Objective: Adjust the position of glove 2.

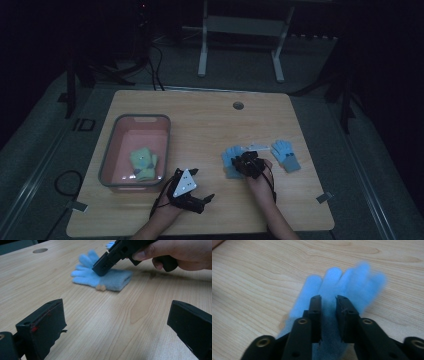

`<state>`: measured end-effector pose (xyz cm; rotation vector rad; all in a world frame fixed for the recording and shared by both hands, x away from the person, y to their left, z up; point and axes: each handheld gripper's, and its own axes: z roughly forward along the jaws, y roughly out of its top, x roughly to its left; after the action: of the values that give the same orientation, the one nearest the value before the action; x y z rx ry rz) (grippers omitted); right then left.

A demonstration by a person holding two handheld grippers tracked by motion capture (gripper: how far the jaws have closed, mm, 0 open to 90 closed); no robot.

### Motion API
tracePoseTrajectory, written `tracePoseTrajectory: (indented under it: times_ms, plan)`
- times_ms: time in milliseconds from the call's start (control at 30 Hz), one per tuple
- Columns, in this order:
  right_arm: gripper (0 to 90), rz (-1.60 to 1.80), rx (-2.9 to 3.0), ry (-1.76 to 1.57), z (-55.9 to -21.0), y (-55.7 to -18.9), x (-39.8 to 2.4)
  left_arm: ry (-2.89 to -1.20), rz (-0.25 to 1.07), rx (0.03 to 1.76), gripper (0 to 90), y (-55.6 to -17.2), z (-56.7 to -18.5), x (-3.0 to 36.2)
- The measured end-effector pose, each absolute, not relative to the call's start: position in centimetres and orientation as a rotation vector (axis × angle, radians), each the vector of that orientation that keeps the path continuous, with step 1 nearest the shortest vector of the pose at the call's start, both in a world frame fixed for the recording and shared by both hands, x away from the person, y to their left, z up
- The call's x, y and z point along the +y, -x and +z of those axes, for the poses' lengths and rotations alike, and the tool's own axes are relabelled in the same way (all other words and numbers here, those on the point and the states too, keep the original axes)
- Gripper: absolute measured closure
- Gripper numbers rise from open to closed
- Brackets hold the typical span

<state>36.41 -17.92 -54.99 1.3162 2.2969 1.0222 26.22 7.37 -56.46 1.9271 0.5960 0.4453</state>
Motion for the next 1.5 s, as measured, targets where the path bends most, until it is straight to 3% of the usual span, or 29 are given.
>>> tracePoseTrajectory:
  times_ms: [133, 300, 600, 1000, 1233, 1500]
  plan:
    - [57.7, 1.072, 2.295, -1.284, -53.5, -36.2, -18.8, -1.926, 0.442, 0.598, 2.3, -26.2, -56.5, 7.4]
    - [50.6, 1.099, 2.305, -1.205, -51.4, -35.9, -20.4, -1.922, 0.441, 0.602, 2.3, -26.3, -56.5, 7.4]
    - [55.8, 1.083, 2.269, -1.153, -49.3, -36.3, -24.4, -1.919, 0.444, 0.601, 2.3, -26.3, -56.5, 7.4]
    - [64.3, 0.994, 2.292, -1.098, -49.2, -37.9, -31.7, -1.918, 0.445, 0.608, 2.3, -26.2, -56.5, 7.4]
    - [63.8, 0.897, 2.349, -1.118, -50.7, -39.5, -35.2, -1.919, 0.441, 0.613, 2.3, -26.3, -56.5, 7.4]
    - [63.6, 0.83, 2.396, -1.172, -53.7, -40.8, -36.5, -1.926, 0.441, 0.608, 2.3, -26.3, -56.4, 7.4]
